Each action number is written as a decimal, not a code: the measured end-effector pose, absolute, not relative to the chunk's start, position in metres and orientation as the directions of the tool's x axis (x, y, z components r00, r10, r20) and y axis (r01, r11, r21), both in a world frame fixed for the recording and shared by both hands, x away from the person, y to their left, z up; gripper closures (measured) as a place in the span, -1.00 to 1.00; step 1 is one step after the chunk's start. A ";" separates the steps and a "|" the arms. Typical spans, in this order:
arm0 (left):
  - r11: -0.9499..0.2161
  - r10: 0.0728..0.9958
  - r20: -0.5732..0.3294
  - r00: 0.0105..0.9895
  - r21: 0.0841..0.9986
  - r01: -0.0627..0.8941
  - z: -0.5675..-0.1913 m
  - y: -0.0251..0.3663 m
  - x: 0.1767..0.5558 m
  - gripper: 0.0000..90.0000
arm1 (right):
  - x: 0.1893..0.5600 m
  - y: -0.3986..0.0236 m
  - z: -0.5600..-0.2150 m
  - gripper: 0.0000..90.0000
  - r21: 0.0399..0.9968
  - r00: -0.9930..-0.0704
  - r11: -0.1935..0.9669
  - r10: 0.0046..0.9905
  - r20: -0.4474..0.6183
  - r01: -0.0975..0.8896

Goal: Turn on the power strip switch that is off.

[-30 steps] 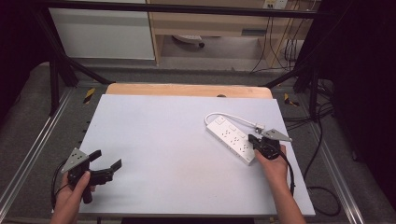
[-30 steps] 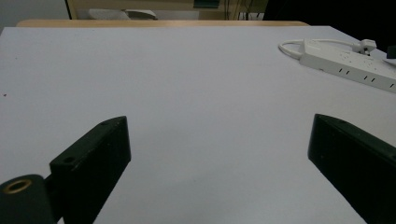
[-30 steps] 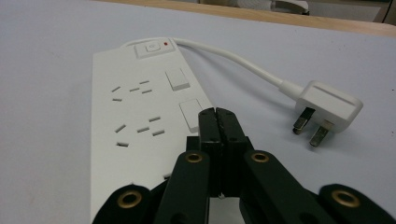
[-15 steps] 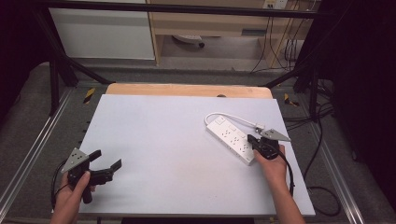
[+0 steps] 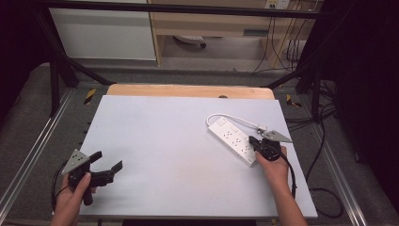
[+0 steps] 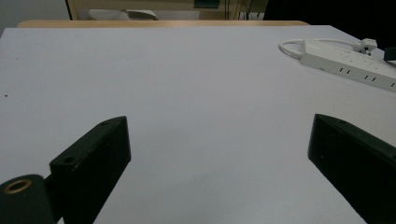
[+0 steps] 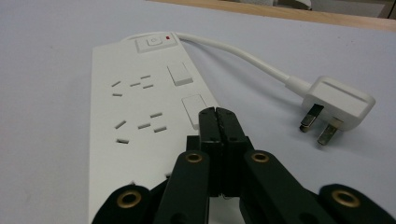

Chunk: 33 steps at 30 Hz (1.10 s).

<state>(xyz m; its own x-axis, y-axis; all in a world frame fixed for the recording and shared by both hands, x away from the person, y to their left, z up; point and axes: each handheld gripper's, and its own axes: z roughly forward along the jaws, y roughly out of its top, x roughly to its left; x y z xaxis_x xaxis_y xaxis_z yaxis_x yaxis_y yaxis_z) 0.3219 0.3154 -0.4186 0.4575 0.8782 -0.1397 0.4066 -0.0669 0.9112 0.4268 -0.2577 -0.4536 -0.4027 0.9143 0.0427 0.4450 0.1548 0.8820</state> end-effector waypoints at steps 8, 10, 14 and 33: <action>-0.066 0.878 -0.141 0.458 0.911 0.407 -0.419 0.315 0.322 -0.87 | 0.427 -0.258 -0.454 1.00 0.883 -0.405 0.156 0.913 0.042 0.443; -0.067 0.878 -0.140 0.458 0.911 0.407 -0.419 0.315 0.322 -0.87 | 0.427 -0.258 -0.454 1.00 0.884 -0.405 0.155 0.913 0.042 0.442; -0.068 0.878 -0.140 0.458 0.911 0.408 -0.419 0.315 0.322 -0.87 | 0.427 -0.258 -0.455 1.00 0.885 -0.404 0.153 0.914 0.043 0.440; -0.069 0.878 -0.139 0.458 0.911 0.407 -0.419 0.315 0.322 -0.87 | 0.427 -0.258 -0.456 1.00 0.885 -0.401 0.136 0.914 0.061 0.445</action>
